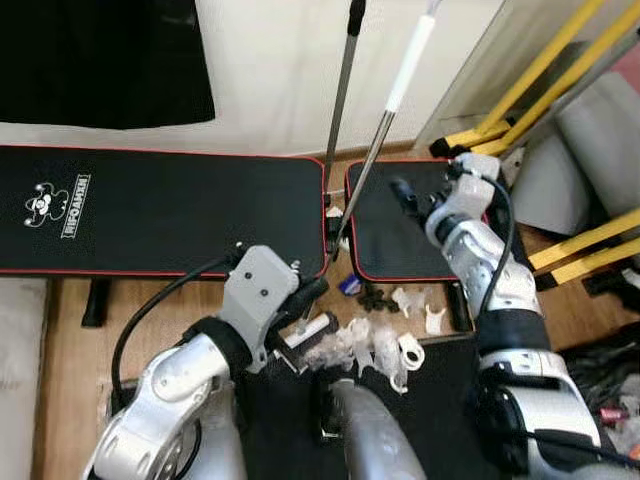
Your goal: Sweep floor
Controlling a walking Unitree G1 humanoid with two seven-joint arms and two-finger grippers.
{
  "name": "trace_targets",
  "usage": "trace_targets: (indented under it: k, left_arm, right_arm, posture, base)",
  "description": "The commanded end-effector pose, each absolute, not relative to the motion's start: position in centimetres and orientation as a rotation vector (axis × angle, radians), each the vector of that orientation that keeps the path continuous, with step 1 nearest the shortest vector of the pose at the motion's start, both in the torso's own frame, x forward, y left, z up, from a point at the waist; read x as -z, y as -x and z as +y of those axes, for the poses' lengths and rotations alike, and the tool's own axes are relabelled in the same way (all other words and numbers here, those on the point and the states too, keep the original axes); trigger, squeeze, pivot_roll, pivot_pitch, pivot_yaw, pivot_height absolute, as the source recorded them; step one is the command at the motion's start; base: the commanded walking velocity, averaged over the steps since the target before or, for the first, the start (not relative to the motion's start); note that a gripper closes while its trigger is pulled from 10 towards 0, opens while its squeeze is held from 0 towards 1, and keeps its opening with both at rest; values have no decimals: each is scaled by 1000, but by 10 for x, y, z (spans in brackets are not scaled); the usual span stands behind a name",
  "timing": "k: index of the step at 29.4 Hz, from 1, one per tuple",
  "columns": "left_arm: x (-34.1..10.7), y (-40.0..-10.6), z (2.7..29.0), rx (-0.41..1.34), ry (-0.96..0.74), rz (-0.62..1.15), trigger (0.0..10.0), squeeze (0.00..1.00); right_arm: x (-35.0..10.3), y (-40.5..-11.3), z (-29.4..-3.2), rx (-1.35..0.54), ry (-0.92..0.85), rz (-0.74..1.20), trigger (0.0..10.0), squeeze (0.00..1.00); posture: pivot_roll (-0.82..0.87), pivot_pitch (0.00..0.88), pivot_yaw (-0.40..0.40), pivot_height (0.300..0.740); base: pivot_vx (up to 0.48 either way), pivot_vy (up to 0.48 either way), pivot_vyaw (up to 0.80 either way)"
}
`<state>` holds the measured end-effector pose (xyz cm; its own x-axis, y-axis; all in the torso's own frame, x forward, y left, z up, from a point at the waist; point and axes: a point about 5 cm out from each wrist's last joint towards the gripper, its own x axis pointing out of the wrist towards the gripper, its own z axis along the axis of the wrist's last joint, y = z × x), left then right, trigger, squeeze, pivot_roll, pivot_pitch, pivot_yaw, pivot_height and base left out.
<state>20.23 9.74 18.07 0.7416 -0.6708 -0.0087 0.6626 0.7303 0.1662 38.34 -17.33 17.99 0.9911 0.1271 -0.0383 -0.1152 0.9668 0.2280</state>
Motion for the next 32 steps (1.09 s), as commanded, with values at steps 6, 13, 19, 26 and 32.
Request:
trace_targets:
  k: [6,13,19,26,32]
  left_arm:
    - [-185,-181,100,685,-141,-28,10000,0]
    - [-197,-157,98,685,-119,-20,10000,0]
    - [-200,-144,93,714,-57,-41,10000,0]
    - [-199,-139,92,720,-30,-53,10000,0]
    - [-198,-124,90,733,30,-93,10000,0]
  right_arm:
    - [-182,-393,-160,-158,-173,14,10000,0]
    - [-215,-406,-141,-206,-139,-106,10000,0]
    - [-234,-415,-135,-180,-122,-142,10000,0]
    - [-244,-419,-138,-144,-117,-168,10000,0]
    - [-266,-424,-141,-99,-146,-199,10000,0]
  posture:
    - [-18,546,-176,740]
    - [-7,613,-197,740]
    - [-1,673,-201,740]
    - [7,710,-200,740]
    - [27,760,-197,740]
  base:
    - [0,0,0]
    - [0,0,0]
    - [0,0,0]
    - [0,0,0]
    - [0,0,0]
